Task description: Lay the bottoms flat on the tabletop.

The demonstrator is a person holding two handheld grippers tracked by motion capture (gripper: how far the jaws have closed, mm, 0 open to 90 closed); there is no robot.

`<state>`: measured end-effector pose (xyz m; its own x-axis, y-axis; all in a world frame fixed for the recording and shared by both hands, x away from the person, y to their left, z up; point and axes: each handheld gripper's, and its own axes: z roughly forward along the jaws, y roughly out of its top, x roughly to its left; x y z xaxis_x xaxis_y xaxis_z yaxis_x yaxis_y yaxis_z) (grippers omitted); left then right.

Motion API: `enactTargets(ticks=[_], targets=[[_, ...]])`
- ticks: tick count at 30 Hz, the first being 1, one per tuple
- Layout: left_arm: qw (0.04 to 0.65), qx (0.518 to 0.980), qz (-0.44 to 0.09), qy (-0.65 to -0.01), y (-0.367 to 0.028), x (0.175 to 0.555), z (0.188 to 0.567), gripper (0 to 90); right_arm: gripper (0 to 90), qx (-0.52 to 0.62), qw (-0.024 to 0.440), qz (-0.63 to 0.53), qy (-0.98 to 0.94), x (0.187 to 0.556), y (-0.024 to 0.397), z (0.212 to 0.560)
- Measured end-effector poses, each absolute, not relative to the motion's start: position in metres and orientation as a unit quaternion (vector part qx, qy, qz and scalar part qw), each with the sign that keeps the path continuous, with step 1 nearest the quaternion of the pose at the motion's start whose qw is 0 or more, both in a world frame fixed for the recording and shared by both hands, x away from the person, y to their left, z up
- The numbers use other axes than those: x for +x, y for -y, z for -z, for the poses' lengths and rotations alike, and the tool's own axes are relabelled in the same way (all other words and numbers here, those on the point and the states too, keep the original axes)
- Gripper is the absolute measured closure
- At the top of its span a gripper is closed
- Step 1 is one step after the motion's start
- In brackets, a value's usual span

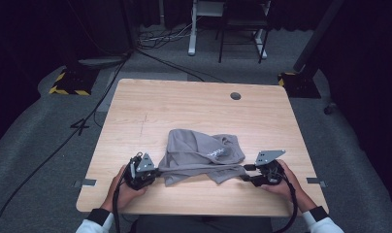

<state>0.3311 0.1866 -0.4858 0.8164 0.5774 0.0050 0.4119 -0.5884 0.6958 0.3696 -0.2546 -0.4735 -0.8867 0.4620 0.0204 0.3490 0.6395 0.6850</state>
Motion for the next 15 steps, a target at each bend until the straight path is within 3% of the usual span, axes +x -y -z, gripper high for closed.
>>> enactTargets(ticks=[1, 2, 4, 8, 15], targets=[[0.359, 0.887, -0.113, -0.268, -0.185, 0.326, 0.485, 81.9, 52.1, 0.225, 0.078, -0.360, -0.902, 0.370, 0.255, 0.473], [0.357, 0.886, -0.122, -0.270, -0.182, 0.322, 0.484, 76.4, 49.5, 0.227, 0.081, -0.373, -0.896, 0.368, 0.257, 0.470], [0.370, 0.874, -0.128, -0.288, -0.181, 0.319, 0.479, 59.2, 46.6, 0.239, 0.096, -0.394, -0.882, 0.367, 0.262, 0.461], [0.402, 0.844, -0.151, -0.322, -0.182, 0.328, 0.469, 33.7, 42.8, 0.264, 0.148, -0.423, -0.854, 0.376, 0.254, 0.440], [0.445, 0.795, -0.147, -0.385, -0.194, 0.369, 0.464, 27.6, 39.2, 0.246, 0.154, -0.423, -0.858, 0.400, 0.210, 0.435]])
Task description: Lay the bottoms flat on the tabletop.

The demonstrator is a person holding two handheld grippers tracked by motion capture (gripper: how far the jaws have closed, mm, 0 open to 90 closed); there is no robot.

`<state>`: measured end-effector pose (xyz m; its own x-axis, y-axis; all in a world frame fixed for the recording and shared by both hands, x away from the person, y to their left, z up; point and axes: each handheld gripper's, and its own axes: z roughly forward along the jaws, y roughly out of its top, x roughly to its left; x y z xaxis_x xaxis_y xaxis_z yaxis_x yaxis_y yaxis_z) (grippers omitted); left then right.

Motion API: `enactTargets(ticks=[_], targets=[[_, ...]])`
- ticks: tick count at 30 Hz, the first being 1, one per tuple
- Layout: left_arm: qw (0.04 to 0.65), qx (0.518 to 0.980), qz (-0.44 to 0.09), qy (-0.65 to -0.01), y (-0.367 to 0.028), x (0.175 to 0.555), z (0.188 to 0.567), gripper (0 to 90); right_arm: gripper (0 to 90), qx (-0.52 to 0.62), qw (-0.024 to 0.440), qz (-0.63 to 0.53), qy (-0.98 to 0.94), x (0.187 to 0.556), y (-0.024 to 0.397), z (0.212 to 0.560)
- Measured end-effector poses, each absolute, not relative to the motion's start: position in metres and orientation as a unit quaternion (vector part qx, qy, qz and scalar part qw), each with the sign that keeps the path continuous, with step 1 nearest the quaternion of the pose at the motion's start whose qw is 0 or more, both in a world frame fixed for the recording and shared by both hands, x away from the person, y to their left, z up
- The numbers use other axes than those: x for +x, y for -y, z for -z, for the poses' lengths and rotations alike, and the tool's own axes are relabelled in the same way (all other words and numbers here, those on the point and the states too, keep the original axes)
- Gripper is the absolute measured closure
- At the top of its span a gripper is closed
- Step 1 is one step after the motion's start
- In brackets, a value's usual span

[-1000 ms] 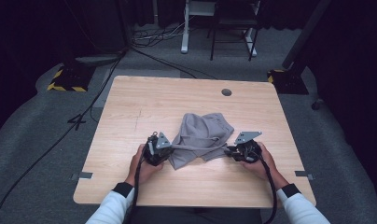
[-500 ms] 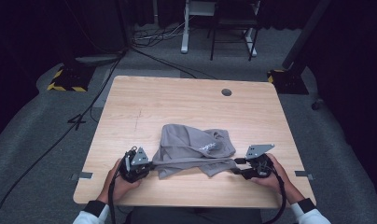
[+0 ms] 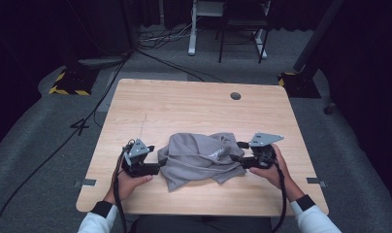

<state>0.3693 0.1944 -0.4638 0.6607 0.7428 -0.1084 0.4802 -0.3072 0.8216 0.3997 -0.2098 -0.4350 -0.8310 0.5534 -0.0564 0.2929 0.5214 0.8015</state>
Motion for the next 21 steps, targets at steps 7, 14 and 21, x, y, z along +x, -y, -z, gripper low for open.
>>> enactTargets(ticks=[7, 14, 21], targets=[[0.404, 0.820, -0.120, -0.386, -0.173, 0.391, 0.484, 34.3, 49.4, 0.233, 0.138, -0.402, -0.875, 0.417, 0.168, 0.443], [0.356, 0.873, -0.130, -0.307, -0.156, 0.369, 0.484, 76.9, 85.7, 0.154, 0.142, -0.391, -0.896, 0.392, 0.171, 0.440], [0.388, 0.854, -0.122, -0.323, -0.161, 0.357, 0.477, 38.8, 86.1, 0.077, 0.108, -0.372, -0.919, 0.350, 0.179, 0.449]])
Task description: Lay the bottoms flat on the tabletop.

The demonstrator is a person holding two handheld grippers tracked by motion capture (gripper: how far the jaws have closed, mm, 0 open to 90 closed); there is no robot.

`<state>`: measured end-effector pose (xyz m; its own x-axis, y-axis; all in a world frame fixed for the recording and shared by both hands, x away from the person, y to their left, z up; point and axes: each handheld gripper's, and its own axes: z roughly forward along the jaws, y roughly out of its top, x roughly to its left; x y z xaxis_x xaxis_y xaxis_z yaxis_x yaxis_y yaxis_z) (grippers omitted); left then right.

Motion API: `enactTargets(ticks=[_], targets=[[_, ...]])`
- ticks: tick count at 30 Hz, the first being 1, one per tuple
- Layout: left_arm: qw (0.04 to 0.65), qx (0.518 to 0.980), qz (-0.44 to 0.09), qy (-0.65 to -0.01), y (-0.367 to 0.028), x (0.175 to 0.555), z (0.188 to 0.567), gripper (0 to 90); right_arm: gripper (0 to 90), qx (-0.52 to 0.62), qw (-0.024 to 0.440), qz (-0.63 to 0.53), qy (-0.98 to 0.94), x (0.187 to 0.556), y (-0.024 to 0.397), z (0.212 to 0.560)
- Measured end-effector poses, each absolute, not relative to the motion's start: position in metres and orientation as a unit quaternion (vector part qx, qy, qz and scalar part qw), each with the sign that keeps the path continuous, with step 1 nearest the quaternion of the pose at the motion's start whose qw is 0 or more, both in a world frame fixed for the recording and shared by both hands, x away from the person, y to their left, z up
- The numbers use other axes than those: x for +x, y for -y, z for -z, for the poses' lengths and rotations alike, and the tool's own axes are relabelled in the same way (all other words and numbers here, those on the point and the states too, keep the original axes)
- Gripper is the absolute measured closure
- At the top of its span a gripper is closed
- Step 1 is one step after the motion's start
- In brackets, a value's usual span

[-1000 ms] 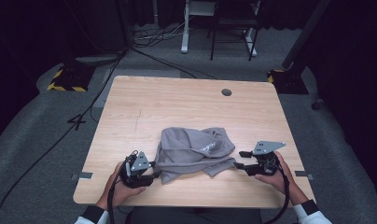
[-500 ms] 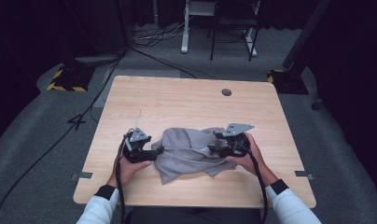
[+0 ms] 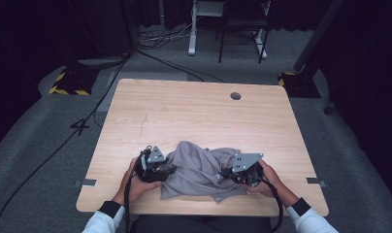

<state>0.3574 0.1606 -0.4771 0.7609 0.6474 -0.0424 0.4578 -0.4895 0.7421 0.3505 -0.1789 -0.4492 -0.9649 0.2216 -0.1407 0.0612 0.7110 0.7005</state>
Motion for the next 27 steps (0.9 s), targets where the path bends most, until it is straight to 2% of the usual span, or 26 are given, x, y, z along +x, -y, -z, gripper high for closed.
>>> enactTargets(ticks=[1, 3, 4, 6, 9, 12, 13, 14, 15, 16, 19, 20, 21, 22, 23, 27], targets=[[0.400, 0.846, -0.127, -0.328, -0.161, 0.359, 0.473, 38.8, 86.1, 0.077, 0.108, -0.372, -0.919, 0.350, 0.179, 0.449], [0.426, 0.835, -0.126, -0.324, -0.160, 0.362, 0.464, 27.8, 86.0, 0.057, 0.096, -0.347, -0.931, 0.342, 0.176, 0.460], [0.435, 0.833, -0.123, -0.319, -0.157, 0.364, 0.460, 27.8, 86.0, 0.057, 0.096, -0.347, -0.931, 0.342, 0.176, 0.460], [0.434, 0.838, -0.119, -0.308, -0.146, 0.370, 0.457, 21.2, 85.7, 0.040, 0.088, -0.317, -0.944, 0.338, 0.171, 0.472], [0.434, 0.843, -0.097, -0.303, -0.129, 0.379, 0.462, 20.4, 84.0, 0.046, 0.081, -0.322, -0.942, 0.340, 0.170, 0.475], [0.423, 0.852, -0.067, -0.302, -0.117, 0.386, 0.472, 19.6, 76.0, 0.064, 0.066, -0.331, -0.939, 0.343, 0.175, 0.476], [0.417, 0.855, -0.065, -0.301, -0.114, 0.386, 0.475, 20.7, 67.8, 0.067, 0.065, -0.333, -0.938, 0.343, 0.176, 0.477], [0.418, 0.857, -0.060, -0.295, -0.113, 0.386, 0.477, 24.9, 63.9, 0.071, 0.065, -0.336, -0.937, 0.342, 0.179, 0.477], [0.412, 0.860, -0.065, -0.295, -0.112, 0.385, 0.479, 36.5, 58.4, 0.077, 0.062, -0.342, -0.934, 0.342, 0.186, 0.475], [0.400, 0.864, -0.072, -0.297, -0.111, 0.384, 0.480, 36.5, 58.4, 0.077, 0.062, -0.342, -0.934, 0.342, 0.186, 0.475], [0.385, 0.876, -0.087, -0.279, -0.112, 0.379, 0.482, 58.8, 55.8, 0.093, 0.063, -0.370, -0.922, 0.344, 0.203, 0.465], [0.382, 0.877, -0.088, -0.276, -0.113, 0.378, 0.482, 69.6, 54.6, 0.119, 0.083, -0.389, -0.910, 0.349, 0.214, 0.456], [0.383, 0.877, -0.089, -0.275, -0.115, 0.377, 0.482, 69.6, 54.6, 0.119, 0.083, -0.389, -0.910, 0.349, 0.214, 0.456], [0.378, 0.880, -0.093, -0.272, -0.115, 0.376, 0.482, 74.4, 54.5, 0.134, 0.093, -0.399, -0.902, 0.353, 0.219, 0.452], [0.376, 0.882, -0.093, -0.267, -0.116, 0.376, 0.483, 83.5, 55.0, 0.178, 0.123, -0.411, -0.886, 0.365, 0.226, 0.446], [0.379, 0.884, -0.093, -0.258, -0.117, 0.376, 0.483, 86.6, 54.5, 0.207, 0.153, -0.391, -0.883, 0.383, 0.224, 0.448]])
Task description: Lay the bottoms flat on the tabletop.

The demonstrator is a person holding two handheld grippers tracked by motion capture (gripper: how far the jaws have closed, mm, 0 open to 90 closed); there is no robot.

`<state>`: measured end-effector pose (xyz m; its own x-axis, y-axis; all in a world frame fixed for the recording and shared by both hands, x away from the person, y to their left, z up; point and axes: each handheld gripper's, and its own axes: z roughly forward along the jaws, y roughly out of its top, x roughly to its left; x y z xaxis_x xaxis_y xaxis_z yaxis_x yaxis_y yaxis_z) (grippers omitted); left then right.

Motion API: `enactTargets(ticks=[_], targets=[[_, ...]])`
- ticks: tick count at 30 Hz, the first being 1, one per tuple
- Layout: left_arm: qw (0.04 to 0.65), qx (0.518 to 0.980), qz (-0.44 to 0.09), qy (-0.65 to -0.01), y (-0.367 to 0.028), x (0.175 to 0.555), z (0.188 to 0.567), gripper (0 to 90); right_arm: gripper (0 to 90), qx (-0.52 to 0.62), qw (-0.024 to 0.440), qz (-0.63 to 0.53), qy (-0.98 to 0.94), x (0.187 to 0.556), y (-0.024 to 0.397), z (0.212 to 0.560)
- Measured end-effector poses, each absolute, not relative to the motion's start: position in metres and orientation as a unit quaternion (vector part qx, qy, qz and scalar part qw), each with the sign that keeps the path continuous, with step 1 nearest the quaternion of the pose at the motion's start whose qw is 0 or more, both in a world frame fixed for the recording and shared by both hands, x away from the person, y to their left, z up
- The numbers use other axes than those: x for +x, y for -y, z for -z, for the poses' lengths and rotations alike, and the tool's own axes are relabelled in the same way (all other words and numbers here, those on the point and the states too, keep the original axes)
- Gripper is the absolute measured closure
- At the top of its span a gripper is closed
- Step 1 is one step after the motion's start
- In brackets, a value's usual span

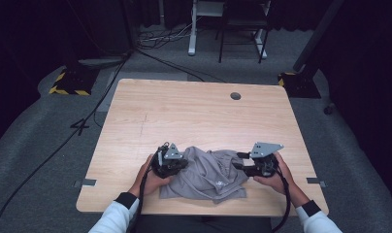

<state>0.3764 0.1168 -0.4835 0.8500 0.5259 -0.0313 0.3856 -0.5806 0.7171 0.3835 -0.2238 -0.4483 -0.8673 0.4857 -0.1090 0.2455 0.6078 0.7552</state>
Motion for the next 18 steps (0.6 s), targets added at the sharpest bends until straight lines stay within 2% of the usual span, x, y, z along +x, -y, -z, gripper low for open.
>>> enactTargets(ticks=[3, 5, 7, 8, 11, 12, 13, 14, 15, 16, 17, 18], targets=[[0.383, 0.882, -0.102, -0.256, -0.116, 0.375, 0.482, 86.8, 54.6, 0.197, 0.147, -0.364, -0.898, 0.402, 0.215, 0.457], [0.390, 0.878, -0.111, -0.255, -0.118, 0.375, 0.481, 86.8, 54.3, 0.189, 0.096, -0.361, -0.908, 0.413, 0.211, 0.464], [0.398, 0.873, -0.111, -0.260, -0.121, 0.375, 0.479, 86.9, 51.3, 0.179, 0.091, -0.354, -0.913, 0.418, 0.206, 0.469], [0.399, 0.872, -0.113, -0.261, -0.122, 0.376, 0.479, 86.9, 48.2, 0.182, 0.068, -0.353, -0.915, 0.424, 0.204, 0.474], [0.406, 0.867, -0.121, -0.263, -0.126, 0.375, 0.478, 87.0, 47.8, 0.177, 0.064, -0.345, -0.919, 0.427, 0.201, 0.478], [0.407, 0.865, -0.124, -0.265, -0.127, 0.375, 0.477, 87.0, 58.4, 0.171, 0.057, -0.343, -0.922, 0.428, 0.197, 0.481], [0.410, 0.863, -0.126, -0.266, -0.128, 0.375, 0.476, 87.0, 58.4, 0.171, 0.057, -0.343, -0.922, 0.428, 0.197, 0.481], [0.413, 0.861, -0.128, -0.267, -0.129, 0.375, 0.475, 87.1, 67.6, 0.167, 0.062, -0.342, -0.923, 0.427, 0.193, 0.482], [0.413, 0.860, -0.135, -0.267, -0.130, 0.375, 0.473, 87.1, 67.6, 0.167, 0.062, -0.342, -0.923, 0.427, 0.193, 0.482], [0.415, 0.859, -0.138, -0.266, -0.131, 0.374, 0.472, 87.1, 75.1, 0.162, 0.068, -0.342, -0.923, 0.427, 0.191, 0.481], [0.416, 0.858, -0.141, -0.266, -0.133, 0.374, 0.470, 87.1, 82.9, 0.166, 0.097, -0.334, -0.923, 0.425, 0.189, 0.478], [0.417, 0.856, -0.149, -0.266, -0.135, 0.373, 0.468, 87.1, 82.9, 0.166, 0.097, -0.334, -0.923, 0.425, 0.189, 0.478]])
